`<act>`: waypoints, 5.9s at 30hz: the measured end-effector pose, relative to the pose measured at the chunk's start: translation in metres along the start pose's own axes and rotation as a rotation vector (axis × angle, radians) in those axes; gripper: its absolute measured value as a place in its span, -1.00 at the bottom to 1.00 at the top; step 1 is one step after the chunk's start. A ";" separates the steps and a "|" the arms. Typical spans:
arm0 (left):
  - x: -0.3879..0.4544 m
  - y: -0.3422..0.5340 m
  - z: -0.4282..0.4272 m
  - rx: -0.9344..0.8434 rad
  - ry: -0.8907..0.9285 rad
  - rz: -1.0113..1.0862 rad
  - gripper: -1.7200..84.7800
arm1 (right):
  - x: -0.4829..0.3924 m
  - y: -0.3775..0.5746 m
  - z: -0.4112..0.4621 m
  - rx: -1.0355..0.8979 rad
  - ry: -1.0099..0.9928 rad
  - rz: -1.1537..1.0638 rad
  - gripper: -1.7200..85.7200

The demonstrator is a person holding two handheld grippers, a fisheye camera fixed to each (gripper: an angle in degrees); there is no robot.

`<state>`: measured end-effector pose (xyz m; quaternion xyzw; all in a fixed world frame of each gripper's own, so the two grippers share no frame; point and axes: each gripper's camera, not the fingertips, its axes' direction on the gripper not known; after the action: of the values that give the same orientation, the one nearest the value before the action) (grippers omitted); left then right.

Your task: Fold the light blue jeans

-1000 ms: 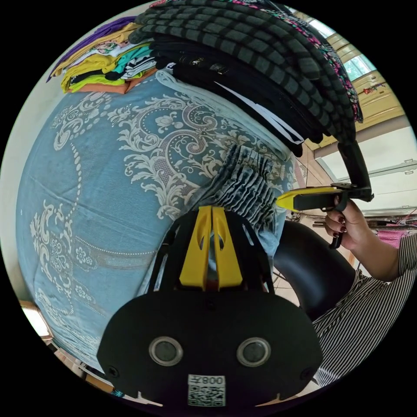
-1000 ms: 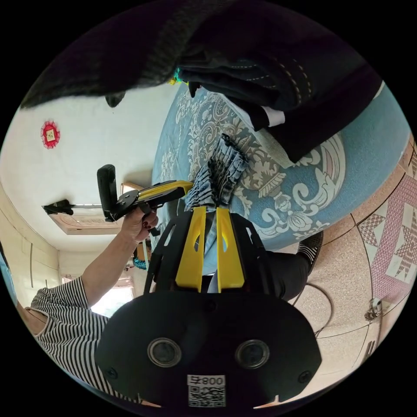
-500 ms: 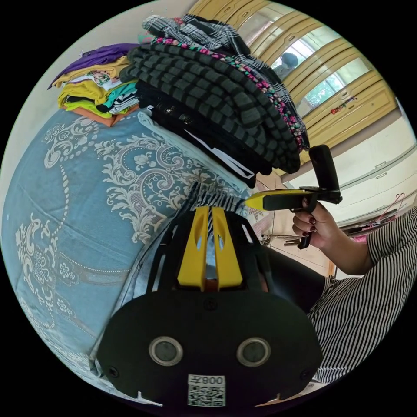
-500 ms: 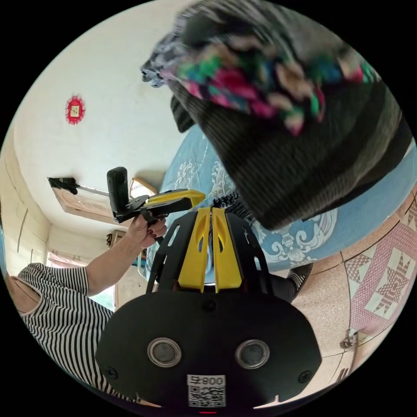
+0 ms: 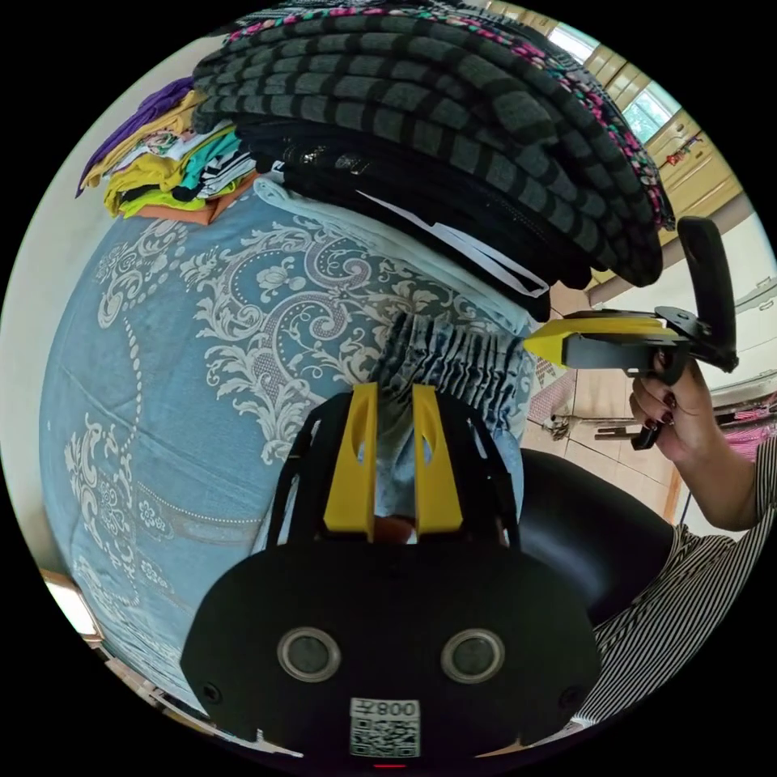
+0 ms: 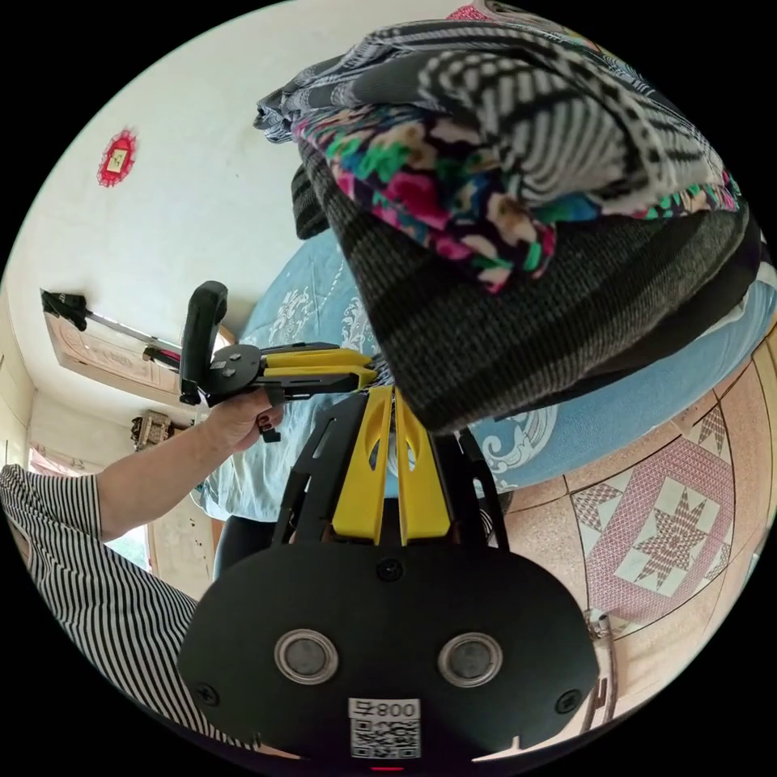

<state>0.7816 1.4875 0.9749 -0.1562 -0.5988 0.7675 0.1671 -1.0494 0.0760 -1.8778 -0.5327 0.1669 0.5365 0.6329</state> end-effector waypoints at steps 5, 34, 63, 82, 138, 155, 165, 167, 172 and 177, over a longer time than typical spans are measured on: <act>-0.010 0.009 0.002 0.004 0.020 0.009 -0.92 | -0.036 -0.016 0.001 -0.004 0.039 -0.050 -0.96; -0.134 0.206 0.062 0.219 0.035 -0.225 -0.95 | -0.256 -0.088 0.154 -0.239 0.416 -0.442 -0.96; -0.450 0.695 0.180 0.082 -0.115 -0.804 -0.89 | -0.662 -0.103 0.440 -0.477 -0.210 -0.939 -0.96; -0.519 0.840 0.296 0.357 -0.034 -0.856 -0.95 | -0.727 -0.040 0.551 -0.644 -0.133 -1.058 -0.95; -0.297 1.111 0.483 0.399 -0.444 -1.452 -0.96 | -0.815 -0.137 0.635 -0.527 0.003 -0.990 -0.96; -0.184 1.088 0.465 0.361 -0.338 -1.582 -0.96 | -0.710 -0.028 0.406 -0.632 0.125 -0.928 -0.96; -0.140 1.023 0.416 0.399 -0.230 -1.495 -0.96 | -0.669 0.019 0.404 -0.691 0.277 -0.962 -0.96; -0.130 1.002 0.405 0.427 -0.194 -1.430 -0.96 | -0.668 0.030 0.396 -0.664 0.320 -1.008 -0.96; -0.105 0.935 0.382 0.452 -0.096 -1.253 -0.96 | -0.652 0.058 0.372 -0.552 0.395 -1.063 -0.96; -0.085 0.850 0.361 0.455 0.041 -1.062 -0.96 | -0.615 0.049 0.333 -0.596 0.363 -0.919 -0.96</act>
<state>0.6397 0.9435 0.2372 0.1910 -0.4115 0.6847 0.5704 -1.4382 0.0453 -1.2955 -0.7893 -0.1340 0.1300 0.5849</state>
